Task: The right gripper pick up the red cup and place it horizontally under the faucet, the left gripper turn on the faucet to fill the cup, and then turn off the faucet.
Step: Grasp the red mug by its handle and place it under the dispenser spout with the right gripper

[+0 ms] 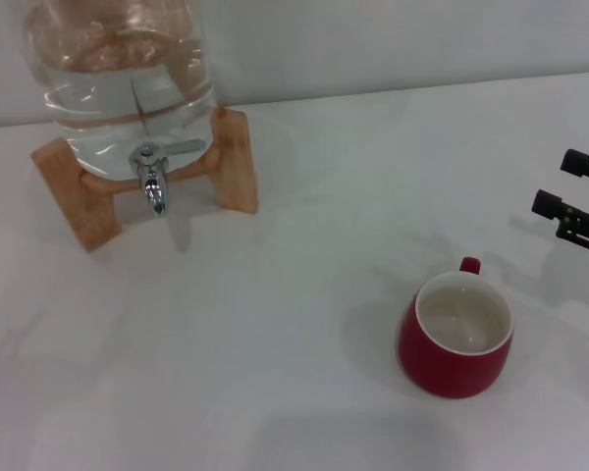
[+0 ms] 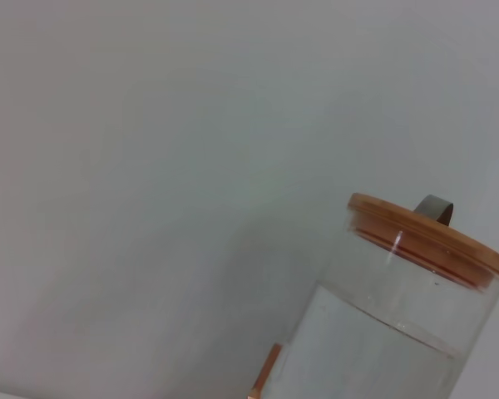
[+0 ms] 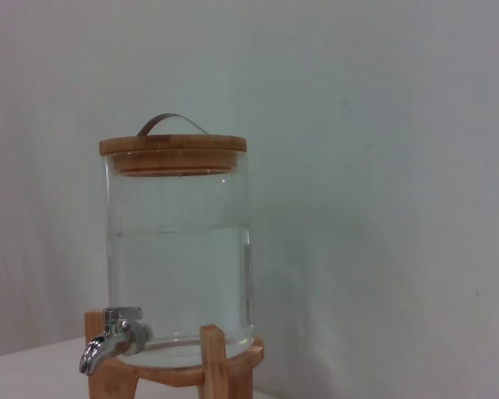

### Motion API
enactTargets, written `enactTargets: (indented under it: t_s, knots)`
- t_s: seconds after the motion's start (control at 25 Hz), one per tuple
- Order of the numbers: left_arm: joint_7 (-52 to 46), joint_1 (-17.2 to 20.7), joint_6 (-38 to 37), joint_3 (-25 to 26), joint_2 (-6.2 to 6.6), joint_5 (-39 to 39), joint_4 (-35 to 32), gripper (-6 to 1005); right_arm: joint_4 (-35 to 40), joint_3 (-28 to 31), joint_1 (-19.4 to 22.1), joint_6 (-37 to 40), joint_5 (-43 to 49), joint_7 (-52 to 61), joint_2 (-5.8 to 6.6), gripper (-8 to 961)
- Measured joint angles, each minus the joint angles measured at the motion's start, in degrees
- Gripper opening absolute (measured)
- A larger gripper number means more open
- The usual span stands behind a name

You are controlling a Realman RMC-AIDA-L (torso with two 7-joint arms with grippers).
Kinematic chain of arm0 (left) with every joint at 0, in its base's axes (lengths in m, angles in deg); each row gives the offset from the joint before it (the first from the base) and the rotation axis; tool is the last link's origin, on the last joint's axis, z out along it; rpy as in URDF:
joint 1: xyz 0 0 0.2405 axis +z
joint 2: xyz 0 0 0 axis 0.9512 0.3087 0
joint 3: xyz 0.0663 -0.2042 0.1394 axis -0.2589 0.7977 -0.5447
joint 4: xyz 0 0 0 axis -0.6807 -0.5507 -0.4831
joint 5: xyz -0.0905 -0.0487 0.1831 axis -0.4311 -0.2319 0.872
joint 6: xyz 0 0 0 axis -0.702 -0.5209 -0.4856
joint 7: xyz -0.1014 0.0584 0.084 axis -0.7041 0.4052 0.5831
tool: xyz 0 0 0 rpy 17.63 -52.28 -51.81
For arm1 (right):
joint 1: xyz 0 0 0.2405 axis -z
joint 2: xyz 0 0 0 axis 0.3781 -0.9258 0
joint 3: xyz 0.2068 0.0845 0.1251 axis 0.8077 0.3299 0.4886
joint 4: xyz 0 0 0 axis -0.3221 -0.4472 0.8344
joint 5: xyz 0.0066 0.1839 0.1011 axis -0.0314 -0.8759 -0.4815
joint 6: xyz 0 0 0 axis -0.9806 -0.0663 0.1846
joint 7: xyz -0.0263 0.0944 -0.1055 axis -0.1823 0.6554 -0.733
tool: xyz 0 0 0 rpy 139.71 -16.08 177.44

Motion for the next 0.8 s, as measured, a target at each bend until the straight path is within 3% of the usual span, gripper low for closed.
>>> enactTargets:
  t_s: [0.8]
  knots:
    - [-0.07, 0.21, 0.14, 0.0, 0.0, -0.09, 0.0, 892, 0.03, 0.0, 0.15, 0.3, 0.06, -0.01, 0.22, 665]
